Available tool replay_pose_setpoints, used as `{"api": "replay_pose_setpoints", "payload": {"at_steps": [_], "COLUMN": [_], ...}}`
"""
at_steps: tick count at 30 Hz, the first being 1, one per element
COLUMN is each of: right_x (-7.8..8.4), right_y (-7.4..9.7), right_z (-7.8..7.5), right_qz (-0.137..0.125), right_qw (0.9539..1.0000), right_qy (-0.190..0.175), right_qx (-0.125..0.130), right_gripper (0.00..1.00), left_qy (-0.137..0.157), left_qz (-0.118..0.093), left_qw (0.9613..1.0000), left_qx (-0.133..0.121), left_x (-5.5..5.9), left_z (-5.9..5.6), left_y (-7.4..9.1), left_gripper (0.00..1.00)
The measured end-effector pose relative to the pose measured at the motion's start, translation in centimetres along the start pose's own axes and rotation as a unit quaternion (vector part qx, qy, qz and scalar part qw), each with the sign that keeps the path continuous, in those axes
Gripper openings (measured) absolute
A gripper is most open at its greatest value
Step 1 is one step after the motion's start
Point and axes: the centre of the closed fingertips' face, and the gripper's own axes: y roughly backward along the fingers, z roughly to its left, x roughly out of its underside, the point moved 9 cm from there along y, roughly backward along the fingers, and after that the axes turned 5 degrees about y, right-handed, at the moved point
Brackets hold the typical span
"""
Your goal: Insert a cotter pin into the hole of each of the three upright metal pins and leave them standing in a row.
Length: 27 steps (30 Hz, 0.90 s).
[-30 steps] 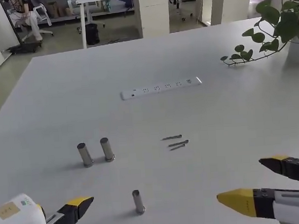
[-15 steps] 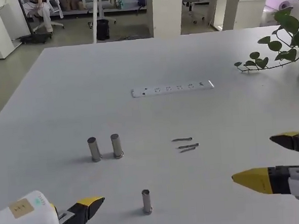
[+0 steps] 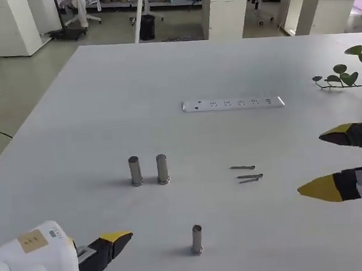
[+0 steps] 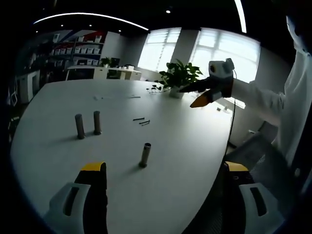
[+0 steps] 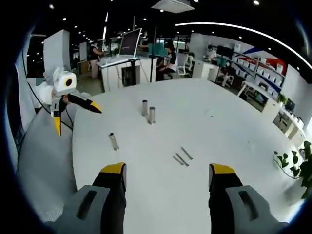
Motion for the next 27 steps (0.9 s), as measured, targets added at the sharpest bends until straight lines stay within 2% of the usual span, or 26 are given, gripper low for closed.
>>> {"api": "replay_pose_setpoints", "payload": {"at_steps": [2,7,14,16,18,21,24,27], "right_x": [0.0,0.1,0.8,0.8,0.9,0.9,0.8,0.8], "right_y": [-0.9,-2.8,-4.9,-5.7,-6.5,-7.5,-8.5,-9.5], "right_z": [-0.4,-1.2,-1.4,-1.5,-1.8,-2.1,-2.3,-2.4], "right_qz": [0.018,0.057,0.079,0.077,0.079,0.088,0.092,0.102], "right_qw": [0.9995,0.9964,0.9928,0.9913,0.9908,0.9882,0.9863,0.9836], "right_qy": [0.019,0.051,0.048,0.062,0.057,0.074,0.073,0.083], "right_qx": [-0.016,-0.036,-0.077,-0.086,-0.094,-0.102,-0.115,-0.124], "right_gripper": [0.65,0.60,0.49,0.39,0.31,0.24,0.23,0.21], "left_qy": [0.002,0.007,0.018,0.022,0.024,0.026,0.023,0.030], "left_qz": [0.000,0.001,-0.008,-0.011,-0.010,-0.008,0.004,0.003], "left_qw": [1.0000,1.0000,0.9997,0.9996,0.9995,0.9995,0.9995,0.9993], "left_qx": [-0.001,-0.002,-0.011,-0.014,-0.017,-0.018,-0.021,-0.023], "left_x": [0.1,0.3,0.1,0.1,0.1,0.3,0.7,0.9], "left_z": [-0.1,-0.2,-0.3,-0.2,-0.2,-0.1,-0.1,-0.1], "left_y": [0.1,0.4,0.7,0.8,0.9,0.9,0.9,1.0], "left_gripper": [0.98,0.98,0.97,0.97,0.96,0.96,0.94,0.94]}}
